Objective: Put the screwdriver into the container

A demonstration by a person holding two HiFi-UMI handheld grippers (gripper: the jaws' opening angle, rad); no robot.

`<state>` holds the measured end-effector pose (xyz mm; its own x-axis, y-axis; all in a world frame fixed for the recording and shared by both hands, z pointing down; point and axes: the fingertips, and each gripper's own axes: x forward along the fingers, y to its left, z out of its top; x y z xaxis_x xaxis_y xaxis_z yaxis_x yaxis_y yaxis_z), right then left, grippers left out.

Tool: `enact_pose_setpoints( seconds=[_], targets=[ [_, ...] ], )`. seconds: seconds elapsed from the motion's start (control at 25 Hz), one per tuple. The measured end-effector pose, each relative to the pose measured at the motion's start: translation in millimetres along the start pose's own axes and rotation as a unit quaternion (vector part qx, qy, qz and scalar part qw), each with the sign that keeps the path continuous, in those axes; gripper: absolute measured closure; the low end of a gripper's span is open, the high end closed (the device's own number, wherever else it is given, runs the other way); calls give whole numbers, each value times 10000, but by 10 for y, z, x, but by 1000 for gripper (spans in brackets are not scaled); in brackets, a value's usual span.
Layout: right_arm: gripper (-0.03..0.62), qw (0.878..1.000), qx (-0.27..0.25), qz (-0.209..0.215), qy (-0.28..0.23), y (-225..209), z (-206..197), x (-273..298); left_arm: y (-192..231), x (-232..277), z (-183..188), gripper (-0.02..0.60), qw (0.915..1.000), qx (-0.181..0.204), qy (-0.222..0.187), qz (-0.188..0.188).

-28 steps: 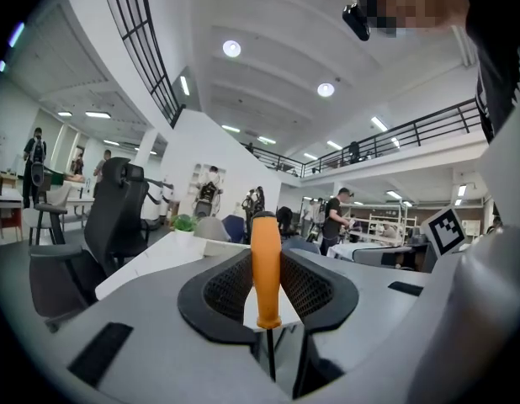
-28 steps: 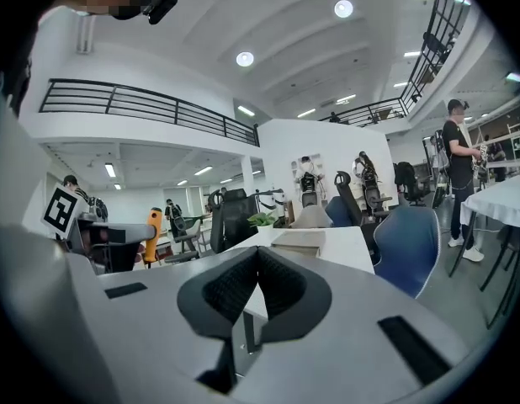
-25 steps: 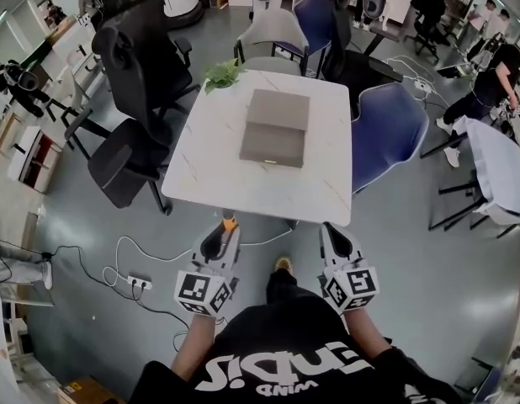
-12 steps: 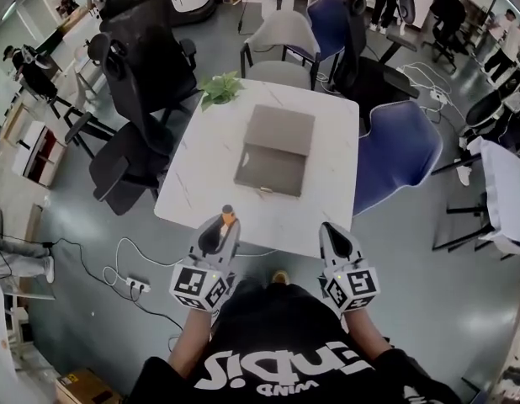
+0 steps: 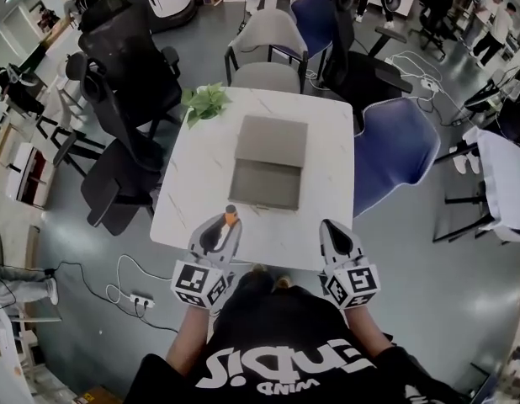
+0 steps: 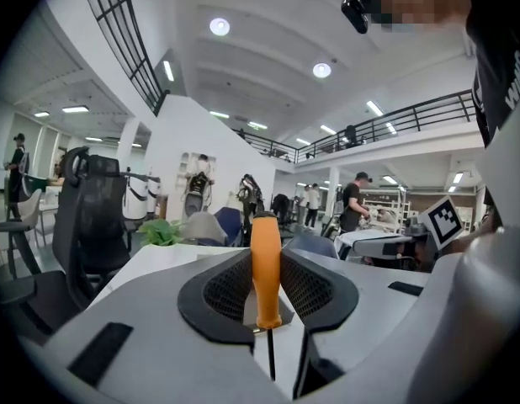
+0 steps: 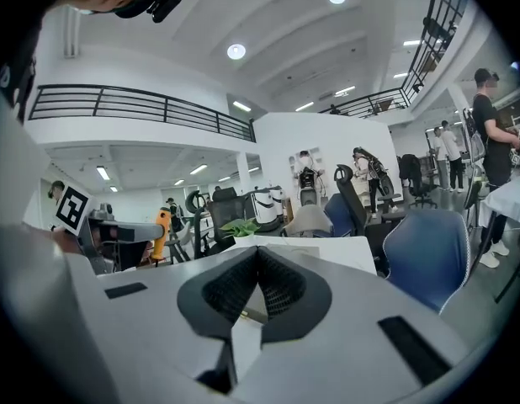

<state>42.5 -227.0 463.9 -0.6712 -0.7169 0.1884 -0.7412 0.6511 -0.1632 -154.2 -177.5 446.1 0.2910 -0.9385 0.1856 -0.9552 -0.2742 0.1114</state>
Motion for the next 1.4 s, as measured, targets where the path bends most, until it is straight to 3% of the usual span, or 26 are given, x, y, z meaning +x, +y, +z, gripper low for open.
enact_pose_setpoints(
  seconds=[0.2,0.4,0.56,0.88,1.08,1.4],
  targets=[
    [582,10000,3,15,-41,9,48,184,111,330,40,468,9986,390,149,-330],
    [582,10000,-11,21,-15,-29,66,293,130,710,51,468,9912,1003,411,-762],
    [582,10000,22,6,-2,-27,72,381,230,1019,-3,468,9879,1020,574,-1020],
    [582,9999,60,-91,54,-87,44,429,320,1615,-260,468,9723,1522,1094,-1399],
    [582,9997,97,-198,83,-158,37,442,316,1902,-490,468,9591,1810,1451,-1620],
    [582,9994,115,-308,134,-181,-2,437,242,2152,-1022,468,9271,2403,2091,-1977]
  ],
)
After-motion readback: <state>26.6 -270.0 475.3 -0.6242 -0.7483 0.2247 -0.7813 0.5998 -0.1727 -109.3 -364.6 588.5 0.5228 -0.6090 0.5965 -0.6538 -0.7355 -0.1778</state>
